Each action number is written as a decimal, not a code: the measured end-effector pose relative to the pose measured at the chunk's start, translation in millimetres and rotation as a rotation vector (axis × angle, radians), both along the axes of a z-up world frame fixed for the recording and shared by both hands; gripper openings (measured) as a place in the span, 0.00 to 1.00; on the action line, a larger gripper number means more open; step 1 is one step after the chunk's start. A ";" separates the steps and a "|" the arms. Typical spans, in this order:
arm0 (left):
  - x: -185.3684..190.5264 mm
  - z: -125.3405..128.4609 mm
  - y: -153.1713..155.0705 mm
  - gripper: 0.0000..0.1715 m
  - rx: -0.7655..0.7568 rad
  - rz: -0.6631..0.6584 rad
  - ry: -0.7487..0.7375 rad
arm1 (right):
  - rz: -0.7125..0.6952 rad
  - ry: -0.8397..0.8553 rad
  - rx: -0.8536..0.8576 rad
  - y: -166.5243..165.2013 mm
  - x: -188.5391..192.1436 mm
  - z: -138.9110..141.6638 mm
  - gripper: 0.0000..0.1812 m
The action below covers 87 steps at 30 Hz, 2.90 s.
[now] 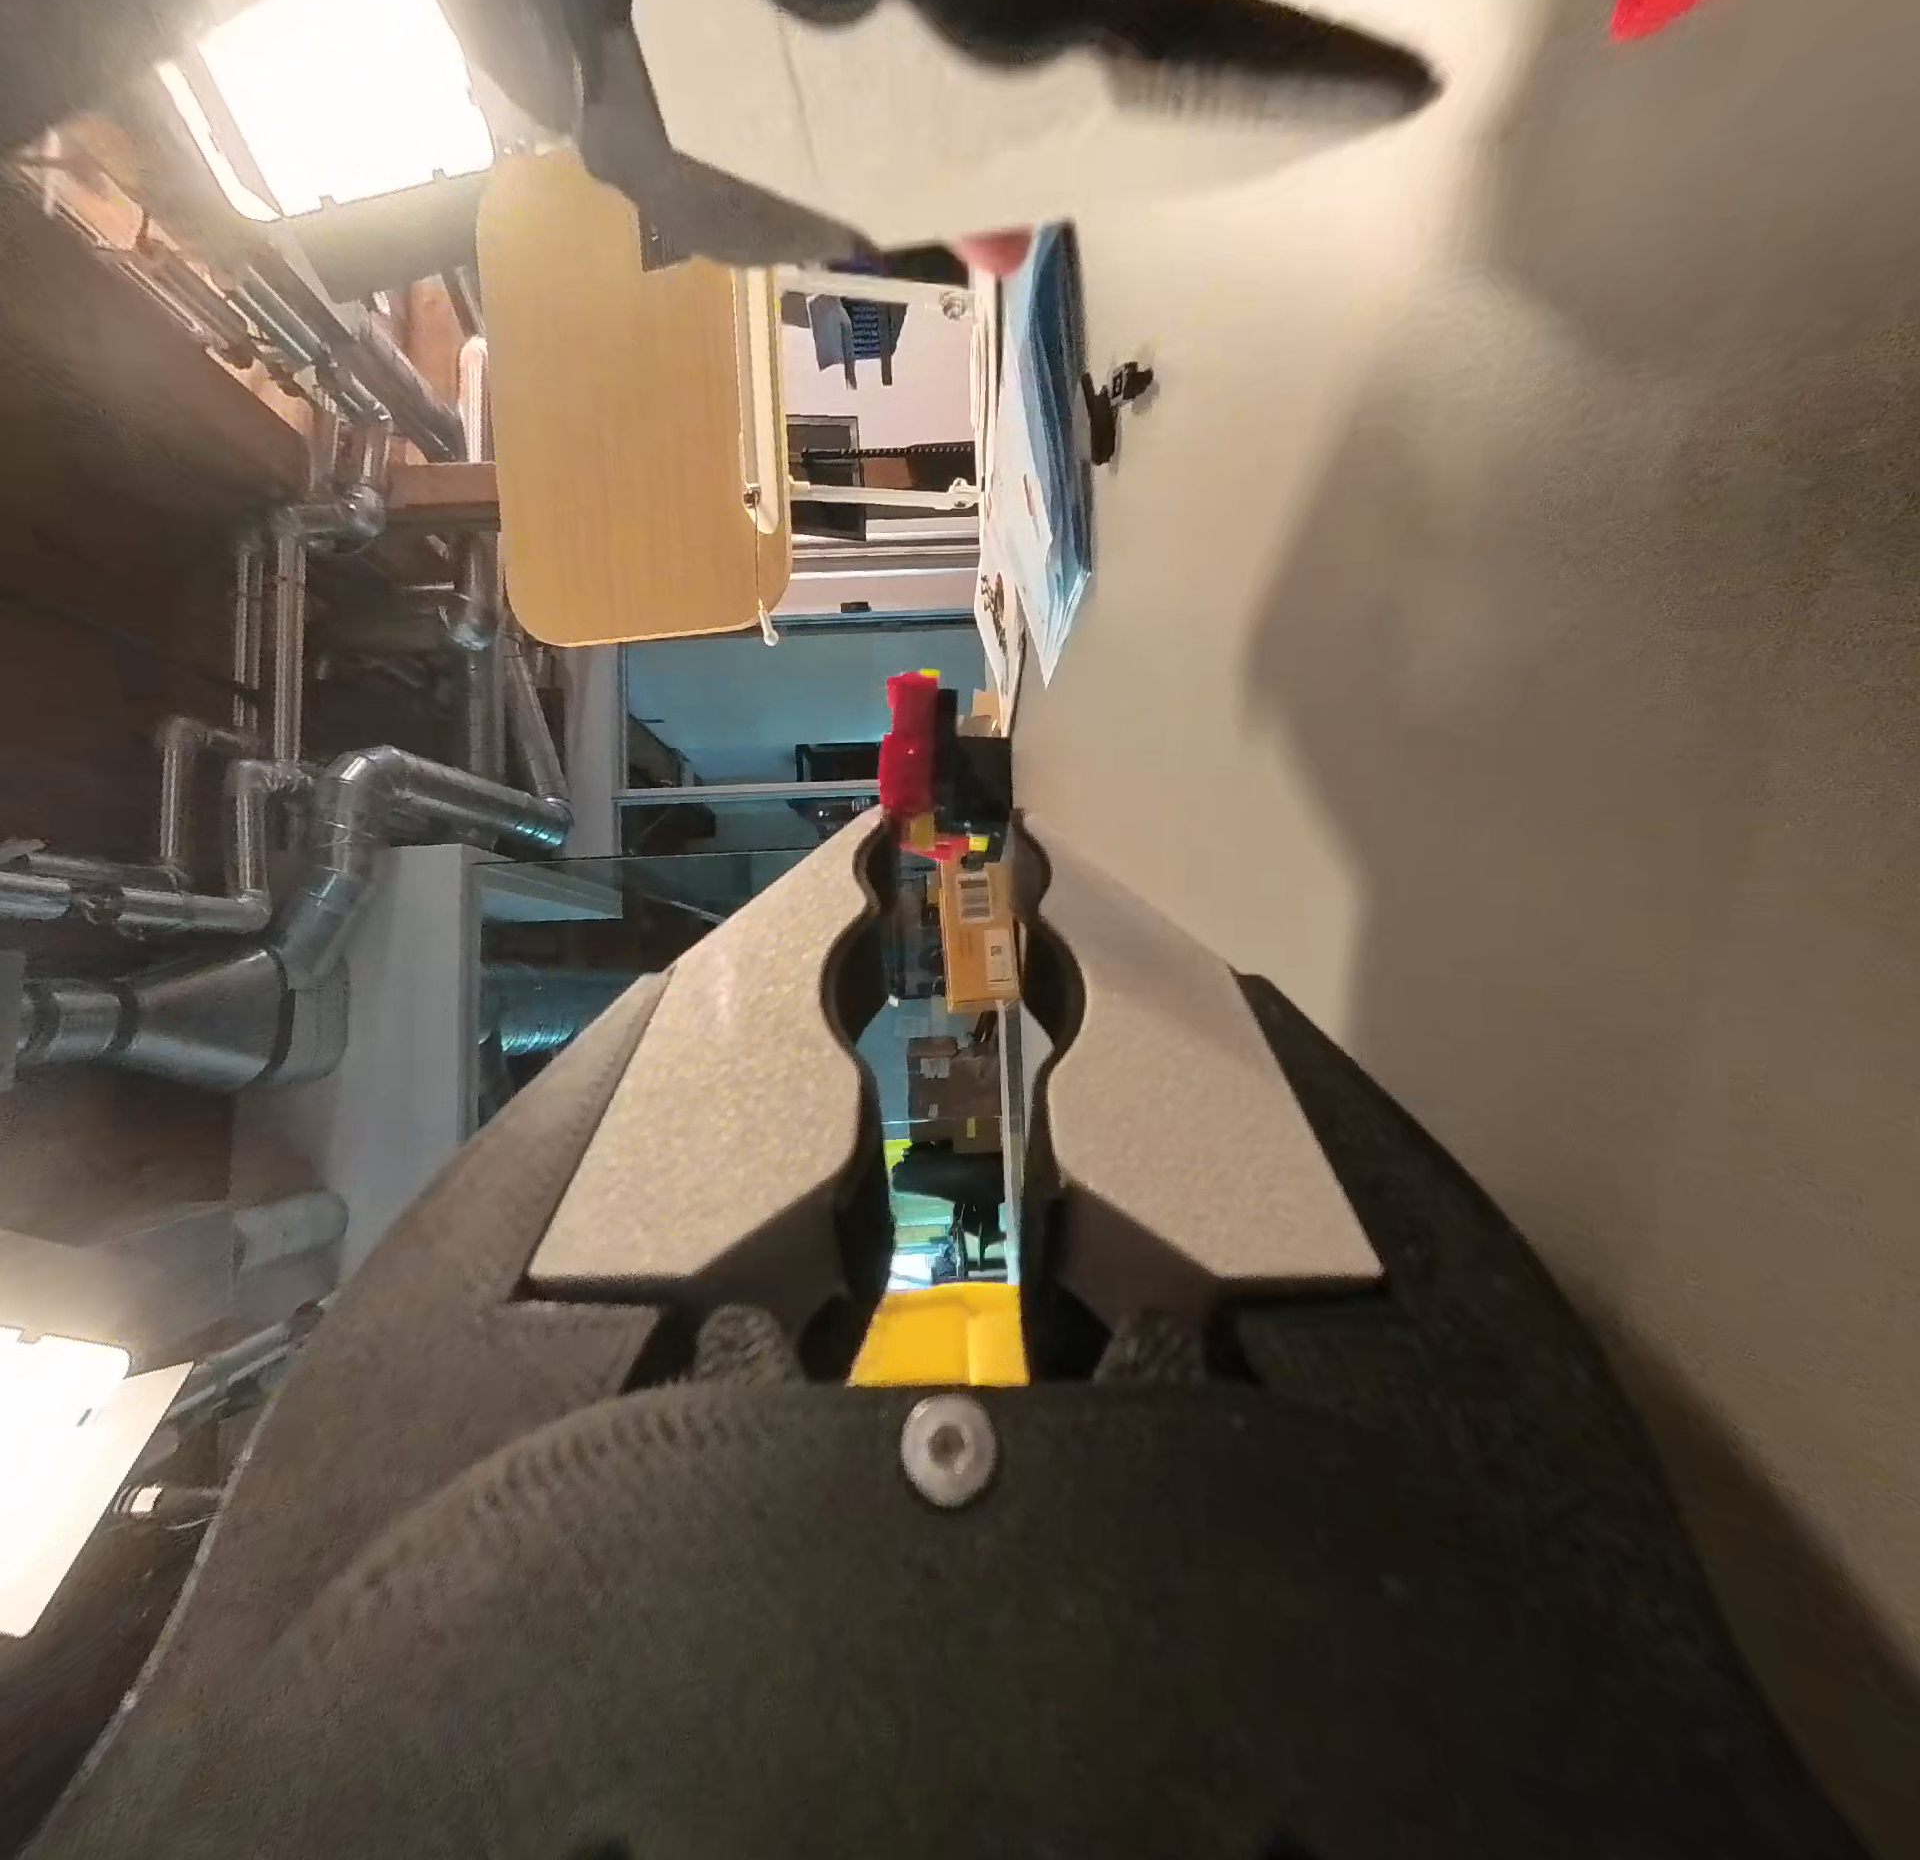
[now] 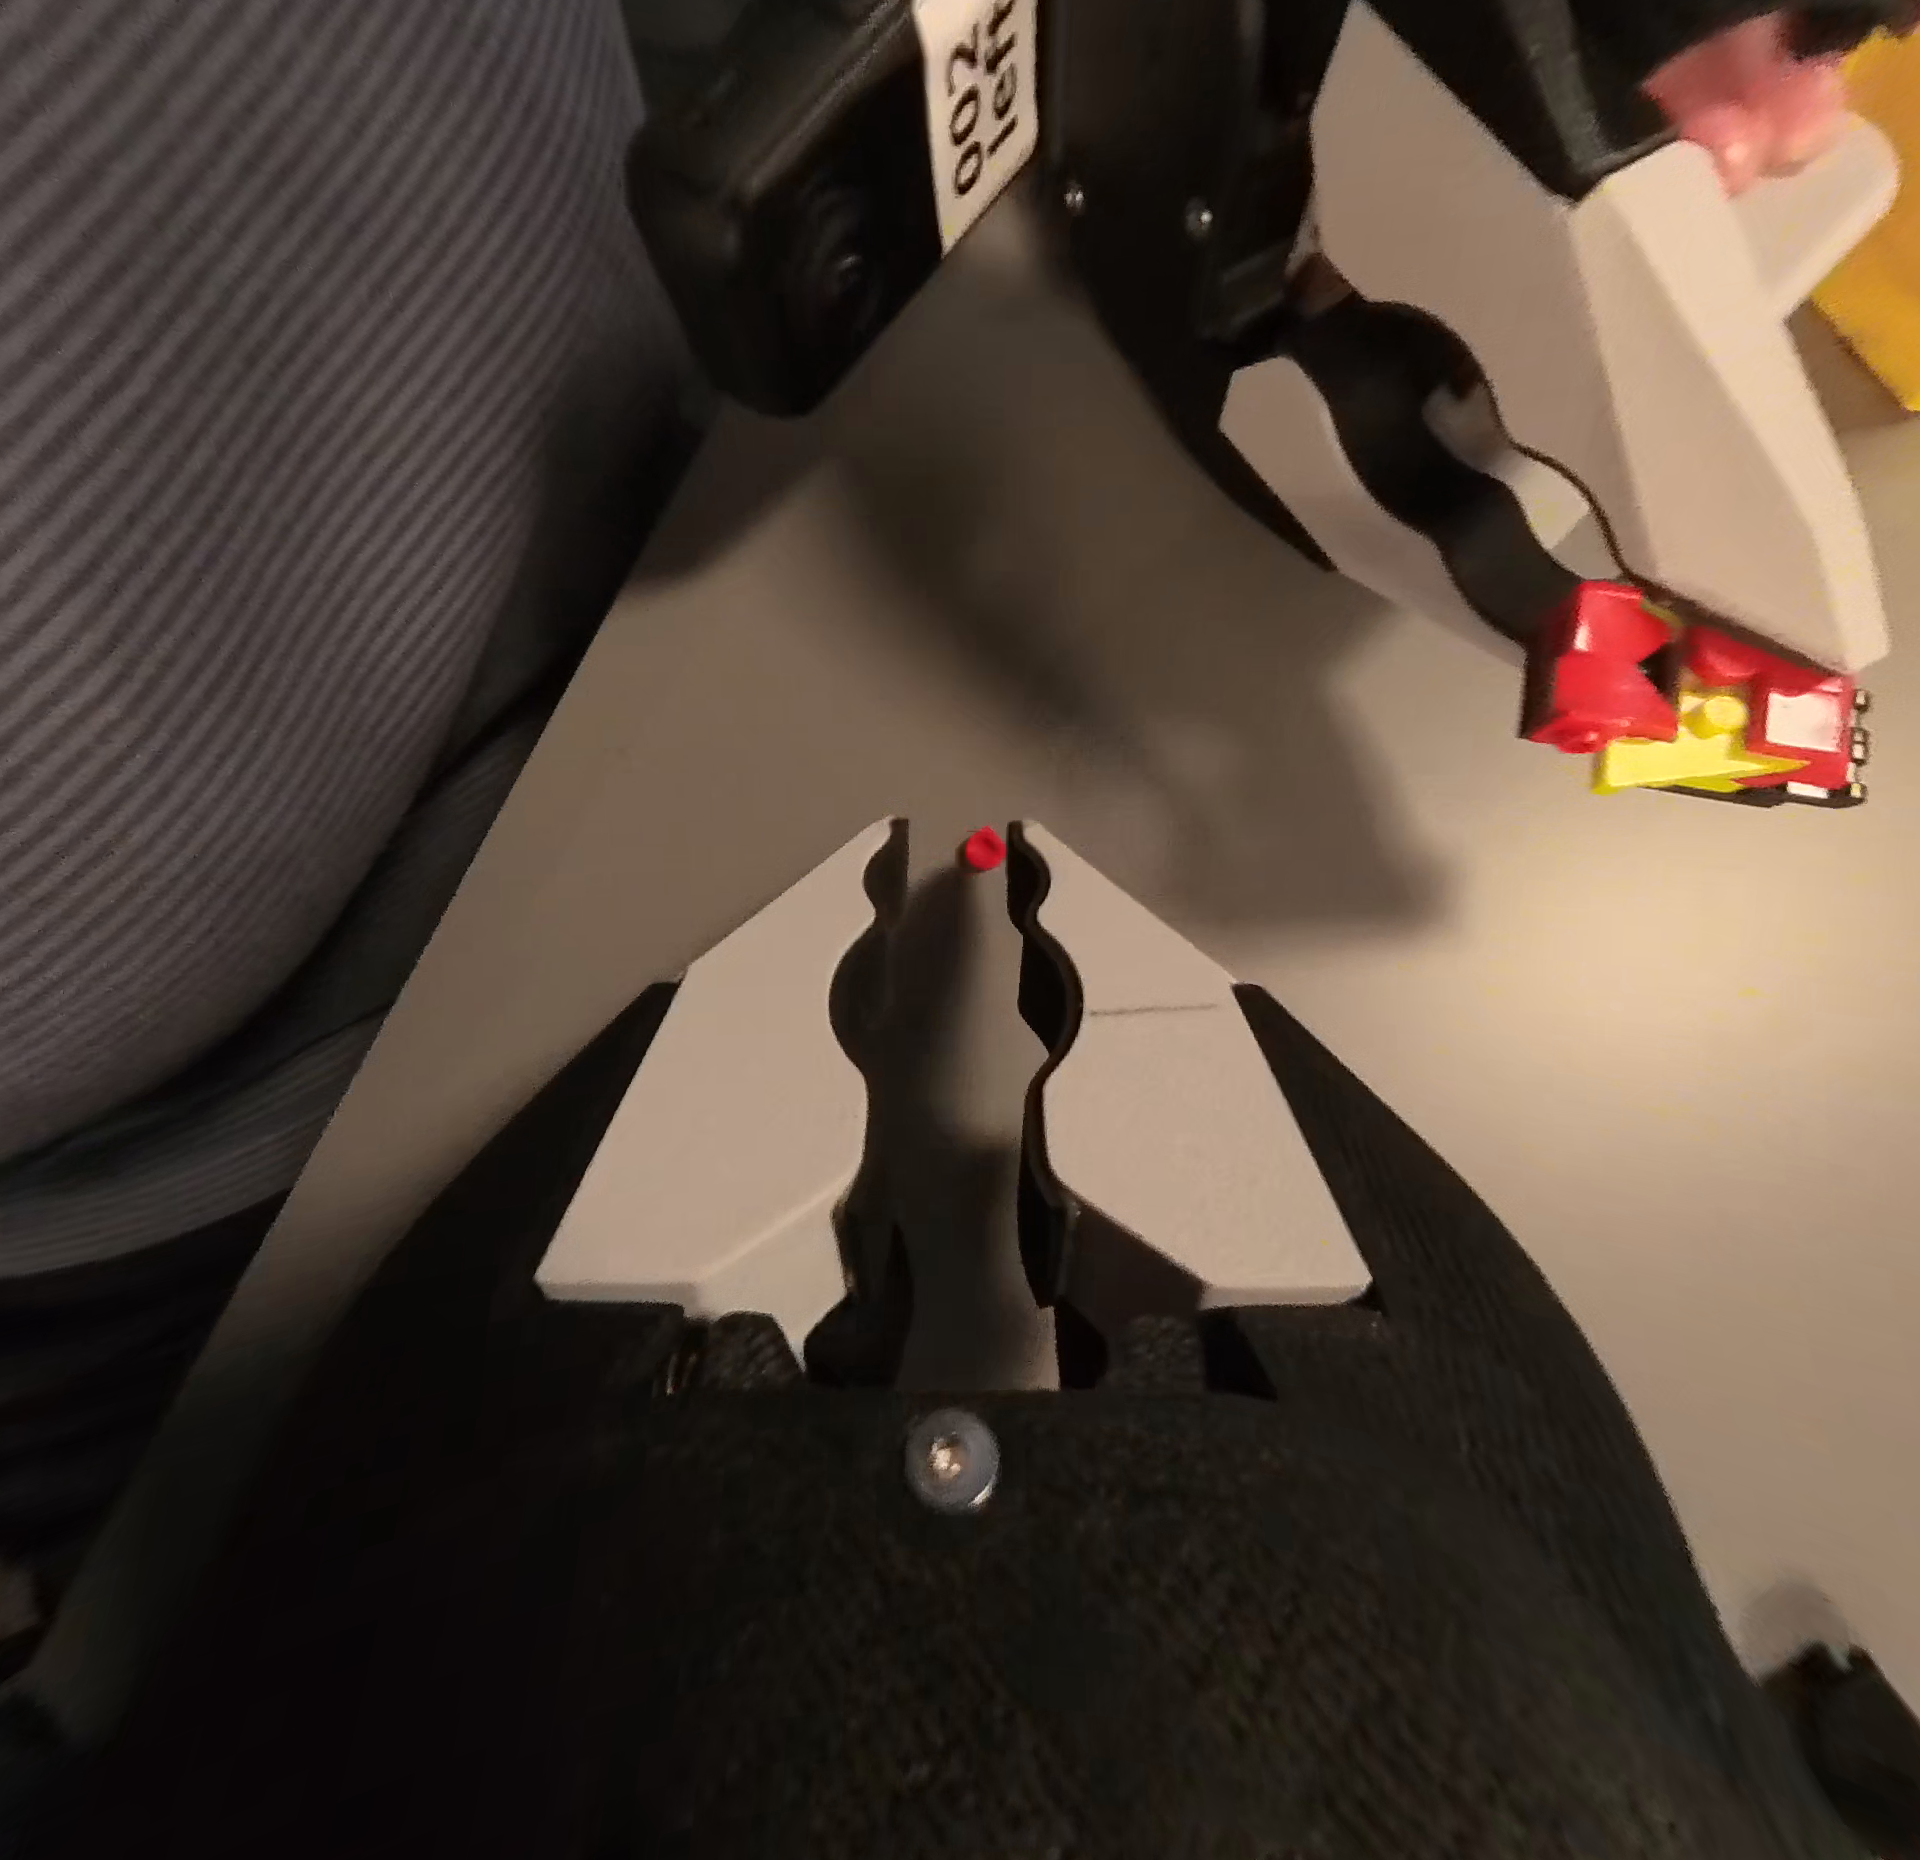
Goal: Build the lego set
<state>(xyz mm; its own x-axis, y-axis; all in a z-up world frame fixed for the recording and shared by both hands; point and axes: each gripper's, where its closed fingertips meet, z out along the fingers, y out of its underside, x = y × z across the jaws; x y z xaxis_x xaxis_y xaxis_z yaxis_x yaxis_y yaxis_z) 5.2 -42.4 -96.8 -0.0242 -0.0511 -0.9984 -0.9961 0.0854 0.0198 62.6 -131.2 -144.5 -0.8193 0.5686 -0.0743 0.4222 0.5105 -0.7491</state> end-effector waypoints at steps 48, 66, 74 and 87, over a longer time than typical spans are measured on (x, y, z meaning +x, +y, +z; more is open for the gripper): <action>7.4 -8.2 -0.8 0.11 -0.020 -0.029 0.030 | -0.185 0.244 0.445 67.6 -14.7 5.0 0.03; 8.6 -7.2 -1.2 0.11 -0.014 -0.032 0.047 | 0.916 0.146 1.548 99.1 30.1 -11.3 0.19; 12.0 -8.1 -1.0 0.11 -0.019 -0.044 0.047 | -0.374 0.002 0.461 82.0 8.0 -2.7 0.11; 12.7 -9.6 1.5 0.11 -0.029 -0.046 0.045 | -0.504 -0.108 -0.046 57.2 20.6 -10.0 0.12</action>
